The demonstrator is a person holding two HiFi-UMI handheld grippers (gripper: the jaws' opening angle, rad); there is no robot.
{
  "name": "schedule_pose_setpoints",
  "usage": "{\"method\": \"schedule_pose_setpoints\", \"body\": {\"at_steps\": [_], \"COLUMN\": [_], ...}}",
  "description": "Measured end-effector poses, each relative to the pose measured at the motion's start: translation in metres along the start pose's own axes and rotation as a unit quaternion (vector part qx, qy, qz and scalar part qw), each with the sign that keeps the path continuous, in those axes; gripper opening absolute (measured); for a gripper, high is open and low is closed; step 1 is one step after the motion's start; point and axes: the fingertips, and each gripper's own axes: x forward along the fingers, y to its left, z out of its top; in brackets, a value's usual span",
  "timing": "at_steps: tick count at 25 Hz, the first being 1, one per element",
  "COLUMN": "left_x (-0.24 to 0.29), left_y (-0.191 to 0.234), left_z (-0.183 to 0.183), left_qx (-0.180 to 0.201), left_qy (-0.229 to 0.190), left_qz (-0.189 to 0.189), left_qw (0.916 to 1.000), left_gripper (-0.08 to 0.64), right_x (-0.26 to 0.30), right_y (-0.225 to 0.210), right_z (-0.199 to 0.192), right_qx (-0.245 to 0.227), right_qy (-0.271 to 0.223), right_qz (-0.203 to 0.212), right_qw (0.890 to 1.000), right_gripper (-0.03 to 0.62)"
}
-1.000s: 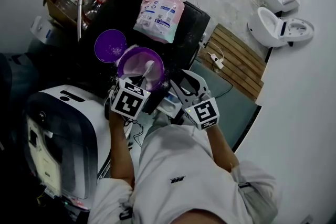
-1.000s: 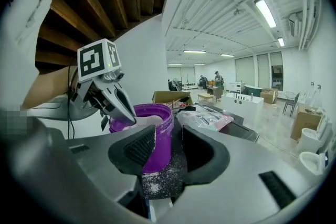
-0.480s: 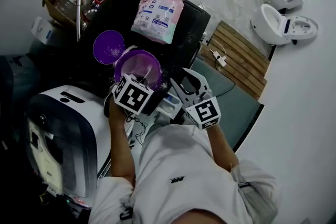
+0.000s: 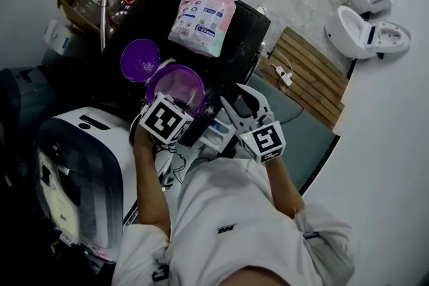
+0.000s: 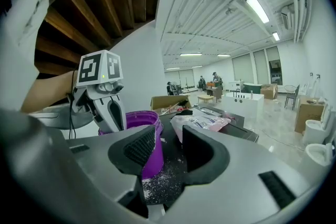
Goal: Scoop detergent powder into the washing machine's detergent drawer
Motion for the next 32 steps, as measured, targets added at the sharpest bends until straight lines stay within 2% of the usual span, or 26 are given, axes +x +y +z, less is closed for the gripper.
{"method": "schedule_pose_setpoints", "body": {"at_steps": [8, 16, 26, 32], "left_x": [-0.011, -0.024, -0.035, -0.041], "left_y": [-0.013, -0.018, -0.02, -0.017], "left_z": [-0.007, -0.014, -0.018, -0.021], "left_qx": [-0.039, -0.097, -0.167, -0.197], "left_qy": [-0.055, -0.131, -0.231, -0.295], "left_qz": [-0.051, -0.075, -0.085, -0.08], "left_qw": [0.9964, 0.9837, 0.9547, 0.9313], "left_gripper": [0.015, 0.015, 0.015, 0.015], "right_x": [0.001, 0.005, 0.01, 0.012], "right_y": [0.001, 0.017, 0.047, 0.067], "right_z": [0.005, 0.0, 0.002, 0.002], "right_qx": [0.015, 0.007, -0.007, -0.02], "right_qy": [-0.002, 0.005, 0.013, 0.016], "right_qz": [0.006, 0.018, 0.028, 0.03], "right_qw": [1.0, 1.0, 1.0, 0.999], "right_gripper": [0.161, 0.161, 0.161, 0.161]}}
